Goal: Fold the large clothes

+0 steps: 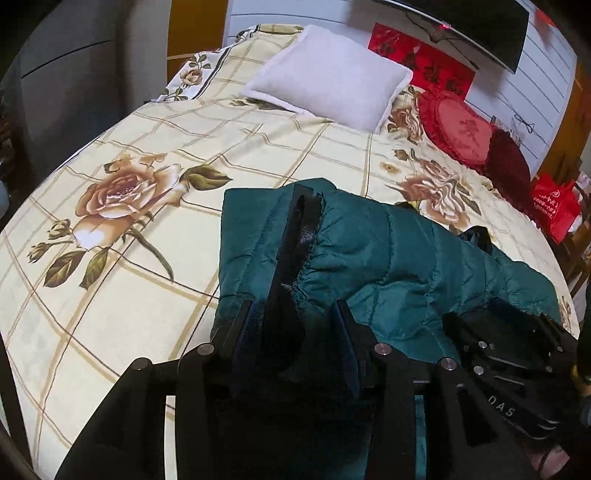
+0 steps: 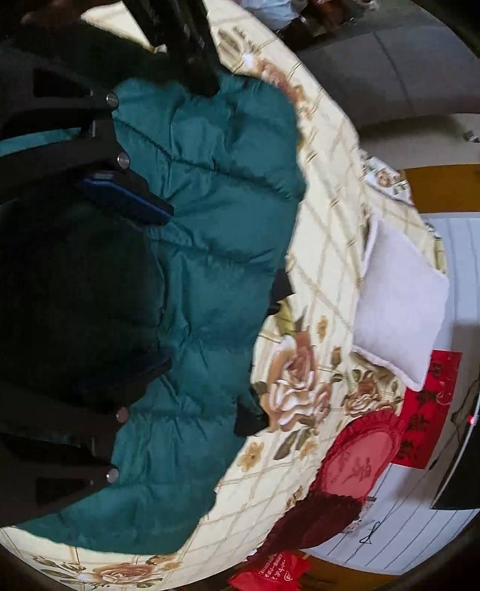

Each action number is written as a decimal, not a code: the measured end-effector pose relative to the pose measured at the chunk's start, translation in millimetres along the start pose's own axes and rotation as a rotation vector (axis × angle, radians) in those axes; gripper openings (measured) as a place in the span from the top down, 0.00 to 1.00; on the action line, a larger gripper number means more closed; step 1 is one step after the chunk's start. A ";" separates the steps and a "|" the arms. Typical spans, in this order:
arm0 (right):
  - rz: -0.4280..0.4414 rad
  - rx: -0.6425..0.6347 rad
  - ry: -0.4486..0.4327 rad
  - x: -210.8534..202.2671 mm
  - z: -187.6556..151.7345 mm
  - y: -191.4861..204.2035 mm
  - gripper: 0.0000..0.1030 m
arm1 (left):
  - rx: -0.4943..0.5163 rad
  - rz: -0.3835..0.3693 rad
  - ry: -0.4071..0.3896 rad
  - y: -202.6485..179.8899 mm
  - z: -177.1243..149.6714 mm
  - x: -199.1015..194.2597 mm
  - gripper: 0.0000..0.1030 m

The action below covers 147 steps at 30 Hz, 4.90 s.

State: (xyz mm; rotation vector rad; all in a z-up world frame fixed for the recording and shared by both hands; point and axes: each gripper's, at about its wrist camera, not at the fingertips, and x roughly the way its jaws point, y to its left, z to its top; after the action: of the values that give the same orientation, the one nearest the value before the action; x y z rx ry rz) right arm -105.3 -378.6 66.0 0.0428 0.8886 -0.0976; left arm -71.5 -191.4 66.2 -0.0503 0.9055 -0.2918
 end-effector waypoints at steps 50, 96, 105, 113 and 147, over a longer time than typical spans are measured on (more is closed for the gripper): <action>-0.162 0.191 -0.031 -90.8 -78.5 -137.6 0.19 | 0.108 0.054 -0.051 -18.3 -14.6 11.5 0.37; 0.002 0.253 0.011 -207.6 -211.9 -70.6 0.13 | 0.188 0.042 -0.055 5.6 -157.9 -143.0 0.36; 0.017 0.252 0.040 -215.6 -236.6 -65.6 0.13 | 0.213 0.050 -0.037 16.6 -173.2 -153.5 0.36; -0.009 0.260 0.065 -231.7 -263.5 -76.3 0.13 | 0.209 0.020 0.009 48.2 -190.0 -166.6 0.36; 0.084 0.399 0.177 -238.3 -319.7 -128.4 0.13 | -0.090 -0.133 0.192 142.5 -203.5 -156.8 0.31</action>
State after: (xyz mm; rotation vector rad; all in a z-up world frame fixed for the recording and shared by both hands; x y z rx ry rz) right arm -514.8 -465.5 50.0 0.4663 1.0316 -0.1932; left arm -289.0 3.9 37.0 -0.1682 1.1082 -0.3841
